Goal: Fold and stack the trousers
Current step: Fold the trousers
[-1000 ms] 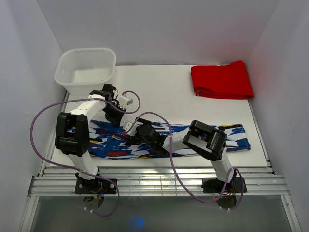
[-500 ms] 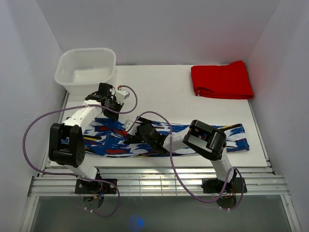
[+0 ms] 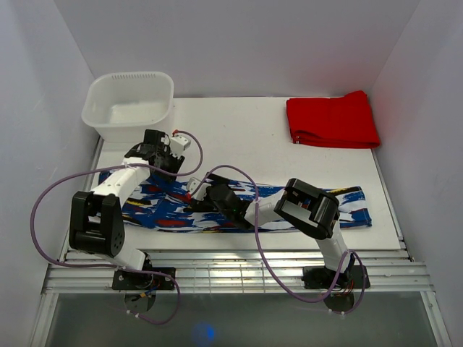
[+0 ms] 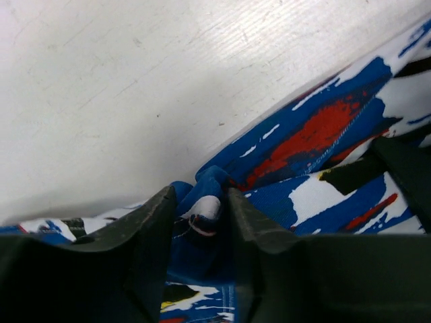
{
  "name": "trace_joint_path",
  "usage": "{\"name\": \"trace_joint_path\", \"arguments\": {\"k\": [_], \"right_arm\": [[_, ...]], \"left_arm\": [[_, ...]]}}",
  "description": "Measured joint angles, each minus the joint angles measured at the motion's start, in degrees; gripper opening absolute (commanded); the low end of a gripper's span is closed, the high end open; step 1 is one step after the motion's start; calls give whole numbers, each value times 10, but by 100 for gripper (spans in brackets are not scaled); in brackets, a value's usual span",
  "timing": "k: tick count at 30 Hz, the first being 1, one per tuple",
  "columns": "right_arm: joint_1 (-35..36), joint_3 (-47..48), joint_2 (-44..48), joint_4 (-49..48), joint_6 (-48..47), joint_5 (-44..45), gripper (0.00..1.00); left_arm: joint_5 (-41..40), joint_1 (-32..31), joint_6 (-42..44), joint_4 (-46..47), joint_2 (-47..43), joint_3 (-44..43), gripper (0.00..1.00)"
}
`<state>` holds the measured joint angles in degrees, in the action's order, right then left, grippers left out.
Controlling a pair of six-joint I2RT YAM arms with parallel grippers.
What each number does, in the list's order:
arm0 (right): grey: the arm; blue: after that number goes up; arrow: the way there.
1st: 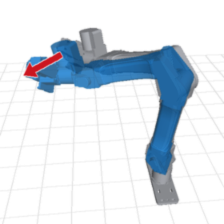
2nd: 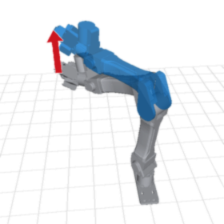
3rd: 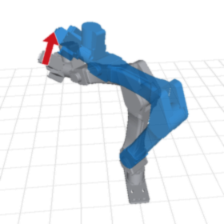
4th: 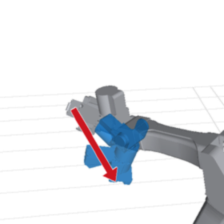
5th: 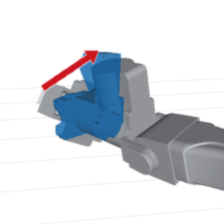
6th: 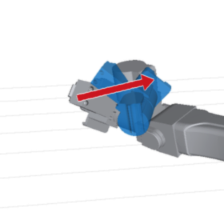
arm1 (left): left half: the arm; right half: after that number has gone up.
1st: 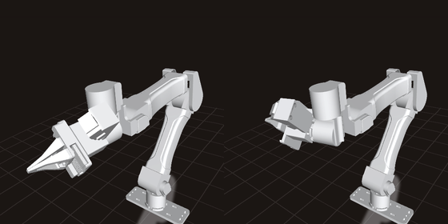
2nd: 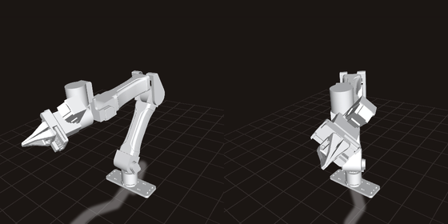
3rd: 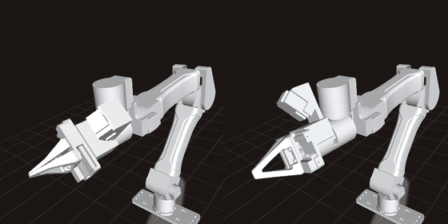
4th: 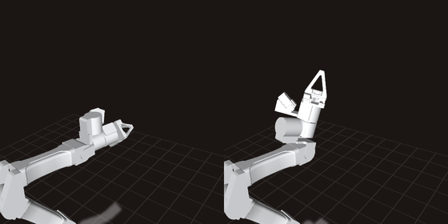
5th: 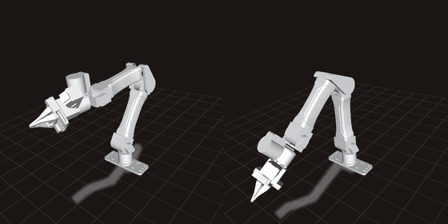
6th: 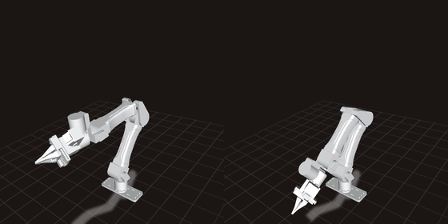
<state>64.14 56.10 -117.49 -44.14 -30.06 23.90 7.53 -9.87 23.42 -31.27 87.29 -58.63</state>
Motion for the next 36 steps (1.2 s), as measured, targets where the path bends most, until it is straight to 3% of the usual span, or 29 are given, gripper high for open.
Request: {"name": "trace_joint_path", "arguments": {"k": [3,6,15,25,30,36], "right_arm": [[0,0,0,-2,-6,0,90],[1,-7,0,-13,-20,2,90],[10,-23,-7,-59,-66,19,90],[14,-23,-9,-62,-77,26,90],[14,-24,-9,-65,-78,26,90],[14,-26,-9,-69,-79,26,90]], "left_arm": [[6,7,2,-4,0,-4,64],[15,12,0,-14,7,-27,67],[40,-15,1,-23,90,-128,72],[92,-56,64,-150,136,-134,73],[38,-57,95,-176,137,-133,73],[-73,-57,113,-134,148,-133,69]]}}
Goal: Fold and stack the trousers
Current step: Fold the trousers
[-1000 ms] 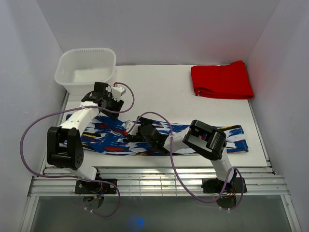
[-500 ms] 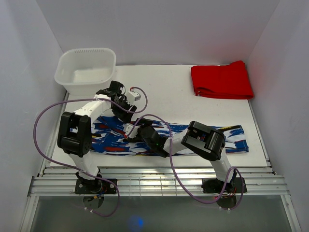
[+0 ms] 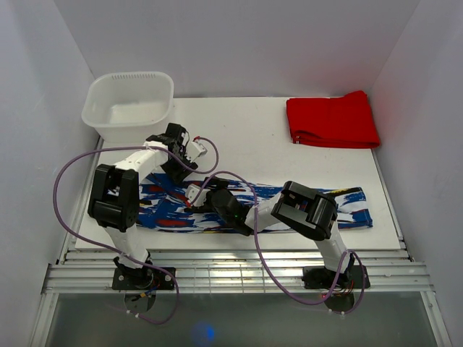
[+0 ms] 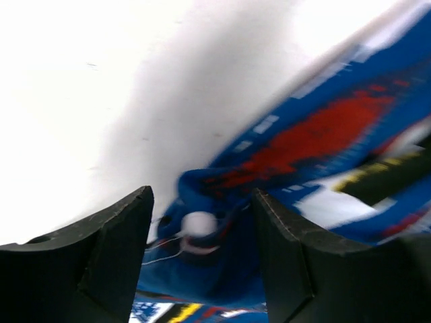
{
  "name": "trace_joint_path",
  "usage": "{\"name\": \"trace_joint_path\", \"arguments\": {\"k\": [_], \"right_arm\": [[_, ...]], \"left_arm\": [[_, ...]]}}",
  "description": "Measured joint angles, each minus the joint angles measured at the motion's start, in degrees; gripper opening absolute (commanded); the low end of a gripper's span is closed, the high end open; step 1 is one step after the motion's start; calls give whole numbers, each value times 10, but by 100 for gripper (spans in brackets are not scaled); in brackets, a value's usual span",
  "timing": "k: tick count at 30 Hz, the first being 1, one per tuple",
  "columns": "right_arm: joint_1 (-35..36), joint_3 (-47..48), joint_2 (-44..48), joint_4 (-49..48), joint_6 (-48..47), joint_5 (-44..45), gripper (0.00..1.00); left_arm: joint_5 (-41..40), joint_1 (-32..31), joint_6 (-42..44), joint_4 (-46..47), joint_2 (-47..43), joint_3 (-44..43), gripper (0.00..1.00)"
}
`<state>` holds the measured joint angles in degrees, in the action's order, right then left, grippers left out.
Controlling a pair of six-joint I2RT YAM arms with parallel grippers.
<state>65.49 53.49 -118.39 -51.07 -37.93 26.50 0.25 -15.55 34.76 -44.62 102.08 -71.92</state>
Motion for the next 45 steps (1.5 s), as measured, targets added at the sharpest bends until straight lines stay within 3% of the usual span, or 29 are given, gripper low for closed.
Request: {"name": "trace_joint_path", "arguments": {"k": [7,18,20,21,22,23,25,26,29,35,43,45], "right_arm": [[0,-1,0,-2,0,0,90],[0,0,5,8,1,2,90],[0,4,12,31,1,2,90],[0,5,16,41,1,2,90],[0,7,18,51,1,2,90],[0,9,20,59,0,1,90],[2,12,21,66,-3,1,90],[3,12,21,66,-7,2,90],[10,4,20,52,-34,5,90],[36,-47,-4,-89,-141,32,93],[55,-69,-40,-214,-253,40,93],[59,-71,-46,-232,-272,41,90]], "left_arm": [[-65,6,17,56,16,-1,54],[-33,44,17,63,25,-47,2],[-3,45,19,40,21,-46,3],[12,45,19,29,19,-45,8],[28,45,18,18,16,-43,25],[41,44,18,9,12,-41,35],[63,44,7,-6,3,-36,50],[72,43,0,-10,0,-36,52],[94,43,-24,-11,-2,-38,50],[127,43,-39,-45,18,-77,40],[148,42,-16,-96,26,-57,41],[150,42,-10,-102,26,-45,35]]}}
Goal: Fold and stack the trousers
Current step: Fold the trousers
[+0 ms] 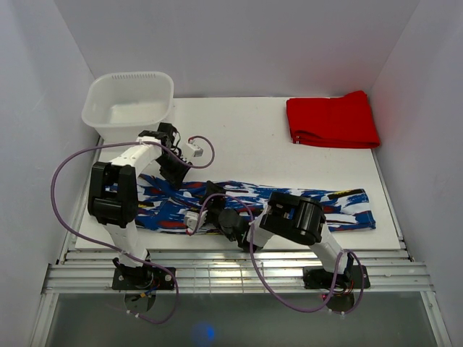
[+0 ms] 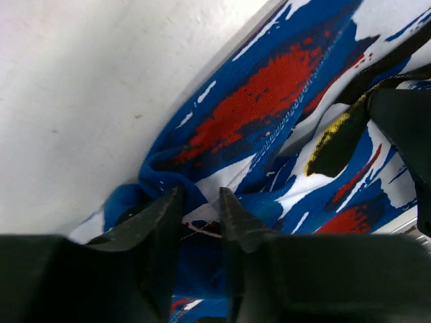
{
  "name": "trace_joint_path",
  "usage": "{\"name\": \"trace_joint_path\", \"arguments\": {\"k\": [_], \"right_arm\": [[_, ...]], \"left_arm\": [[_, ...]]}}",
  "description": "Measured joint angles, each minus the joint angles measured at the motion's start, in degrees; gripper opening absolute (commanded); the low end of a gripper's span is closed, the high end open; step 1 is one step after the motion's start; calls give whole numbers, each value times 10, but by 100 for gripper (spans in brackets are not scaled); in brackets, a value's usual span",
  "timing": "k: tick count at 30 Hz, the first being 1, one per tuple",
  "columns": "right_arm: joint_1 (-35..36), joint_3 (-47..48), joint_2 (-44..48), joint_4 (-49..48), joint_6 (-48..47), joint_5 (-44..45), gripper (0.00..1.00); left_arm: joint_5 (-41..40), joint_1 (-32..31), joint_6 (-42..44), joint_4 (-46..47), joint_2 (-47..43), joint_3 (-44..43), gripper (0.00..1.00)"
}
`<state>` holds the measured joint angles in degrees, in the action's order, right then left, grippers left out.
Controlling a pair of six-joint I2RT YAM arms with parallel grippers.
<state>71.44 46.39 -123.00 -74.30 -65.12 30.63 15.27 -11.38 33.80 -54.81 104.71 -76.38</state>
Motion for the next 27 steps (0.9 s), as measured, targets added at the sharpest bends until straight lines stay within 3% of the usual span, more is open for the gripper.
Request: {"name": "trace_joint_path", "arguments": {"k": [5,6,13,18,21,24,25,27], "right_arm": [[6,-11,-9,-37,-43,2,90],[7,-13,-8,-40,-48,2,90],[-1,-49,66,66,-21,3,90],[-33,-39,168,250,78,-7,90],[-54,-15,234,371,152,-42,98],[-64,8,298,483,224,-103,85],[-63,13,314,517,245,-129,72],[-62,16,336,574,277,-193,61]], "left_arm": [[-2,0,4,5,0,46,3],[-3,0,2,11,-2,53,0],[-20,-2,-20,56,-26,91,0],[-24,-2,-33,79,-35,107,0],[-24,-2,-39,88,-41,114,0],[-24,-2,-45,91,-43,115,0],[-24,-2,-47,92,-43,115,0],[-24,-2,-52,94,-44,115,0]]}}
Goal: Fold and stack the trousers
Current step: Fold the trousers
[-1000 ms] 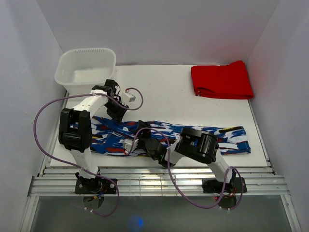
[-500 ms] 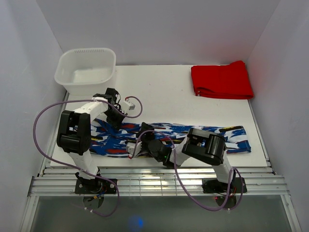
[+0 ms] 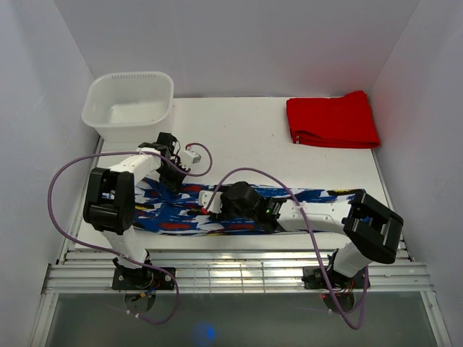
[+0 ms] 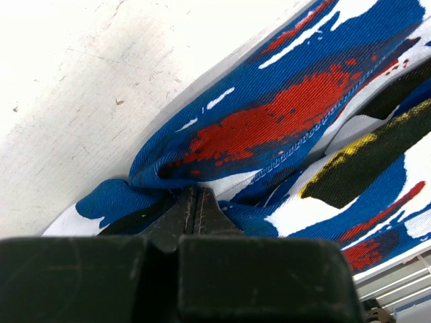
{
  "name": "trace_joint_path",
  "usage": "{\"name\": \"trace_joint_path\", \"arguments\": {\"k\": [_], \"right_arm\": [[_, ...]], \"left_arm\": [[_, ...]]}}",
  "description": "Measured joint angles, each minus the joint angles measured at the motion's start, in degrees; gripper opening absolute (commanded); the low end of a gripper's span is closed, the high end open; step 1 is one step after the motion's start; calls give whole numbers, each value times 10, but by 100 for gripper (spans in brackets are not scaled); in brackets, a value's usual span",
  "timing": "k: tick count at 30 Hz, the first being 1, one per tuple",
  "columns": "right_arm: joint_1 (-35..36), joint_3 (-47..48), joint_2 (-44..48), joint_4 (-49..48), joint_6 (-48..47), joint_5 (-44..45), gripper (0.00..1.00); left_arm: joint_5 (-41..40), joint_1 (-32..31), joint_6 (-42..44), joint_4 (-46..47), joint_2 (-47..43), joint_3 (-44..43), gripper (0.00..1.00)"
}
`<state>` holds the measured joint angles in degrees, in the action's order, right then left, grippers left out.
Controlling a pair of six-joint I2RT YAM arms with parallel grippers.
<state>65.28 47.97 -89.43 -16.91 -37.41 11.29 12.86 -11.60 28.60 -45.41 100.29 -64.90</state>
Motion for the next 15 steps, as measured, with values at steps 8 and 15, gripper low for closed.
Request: {"name": "trace_joint_path", "arguments": {"k": [8,15], "right_arm": [[3,-21,-3,164,69,-144,8],[5,3,-66,151,101,-98,8]], "left_arm": [[-2,0,-19,5,-2,0,0],[-9,2,-30,16,-29,0,0]]}}
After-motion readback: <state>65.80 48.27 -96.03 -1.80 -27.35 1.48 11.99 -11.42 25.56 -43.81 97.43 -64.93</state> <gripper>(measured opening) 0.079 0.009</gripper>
